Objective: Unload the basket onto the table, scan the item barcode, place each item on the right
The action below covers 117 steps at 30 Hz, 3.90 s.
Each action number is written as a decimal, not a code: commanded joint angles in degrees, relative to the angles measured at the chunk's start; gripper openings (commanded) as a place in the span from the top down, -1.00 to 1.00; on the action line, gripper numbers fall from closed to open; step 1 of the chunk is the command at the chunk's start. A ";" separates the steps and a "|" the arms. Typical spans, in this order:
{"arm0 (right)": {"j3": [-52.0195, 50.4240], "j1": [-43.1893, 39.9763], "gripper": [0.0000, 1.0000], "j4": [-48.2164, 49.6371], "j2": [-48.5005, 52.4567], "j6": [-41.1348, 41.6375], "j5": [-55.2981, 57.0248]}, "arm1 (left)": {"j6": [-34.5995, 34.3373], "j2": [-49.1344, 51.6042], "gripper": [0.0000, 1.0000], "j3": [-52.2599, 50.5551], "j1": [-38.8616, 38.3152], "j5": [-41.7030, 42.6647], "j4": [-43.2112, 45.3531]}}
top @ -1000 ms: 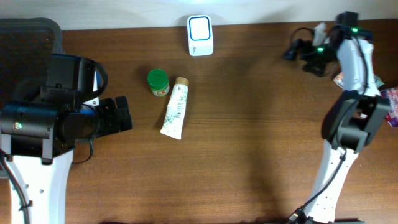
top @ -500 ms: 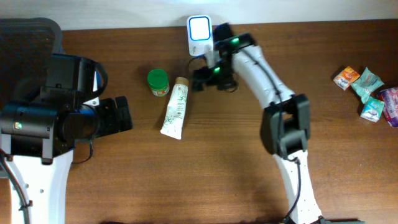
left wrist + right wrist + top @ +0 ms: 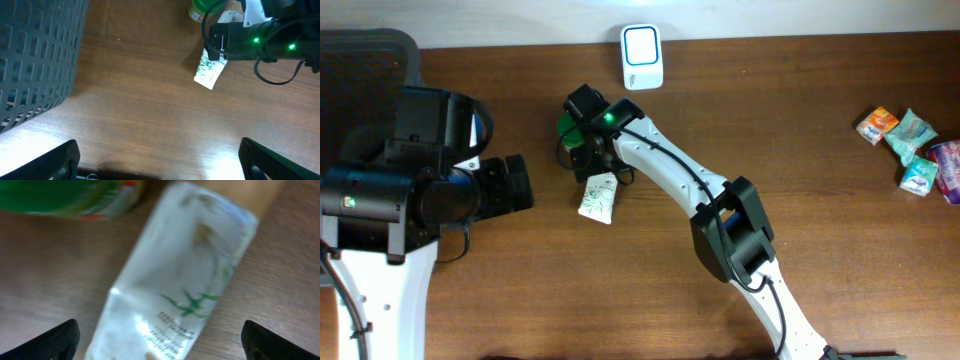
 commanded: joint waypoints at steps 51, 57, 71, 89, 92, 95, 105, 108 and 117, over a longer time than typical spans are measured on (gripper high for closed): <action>-5.38 -5.44 -0.99 1.86 0.81 -30.40 11.61 | -0.59 -0.66 -0.98 0.20 0.00 -0.22 0.11; -5.38 -5.51 -0.83 1.97 1.97 -30.34 11.80 | -0.59 -0.66 -0.98 0.20 0.00 -0.22 0.09; -3.96 -5.97 0.22 -0.61 1.95 -22.34 12.85 | -0.59 -0.66 -0.98 0.20 0.00 -0.22 0.09; -1.03 -27.54 0.24 -13.77 1.97 -22.62 -25.88 | -0.59 -0.66 -0.98 0.20 0.00 -0.22 0.09; -1.64 -29.11 -0.01 -14.12 1.97 -24.85 -25.46 | -0.59 -0.66 -0.98 0.20 0.00 -0.22 0.09; -1.57 -29.24 -0.22 -14.82 1.38 -25.42 -25.49 | -0.59 -0.66 -0.98 0.20 0.00 -0.22 0.09; -1.07 -24.85 -0.40 -16.31 -5.90 -19.43 -12.59 | -0.59 -0.66 -0.98 0.20 0.00 -0.20 0.09; -1.09 -22.38 -0.40 -15.26 -5.77 -19.32 -12.50 | -0.59 -0.66 -0.98 0.20 0.00 -0.20 0.09; -1.09 -12.17 -0.40 -12.68 -5.75 -5.86 12.79 | -0.59 -0.66 -0.98 0.22 0.00 -0.22 0.09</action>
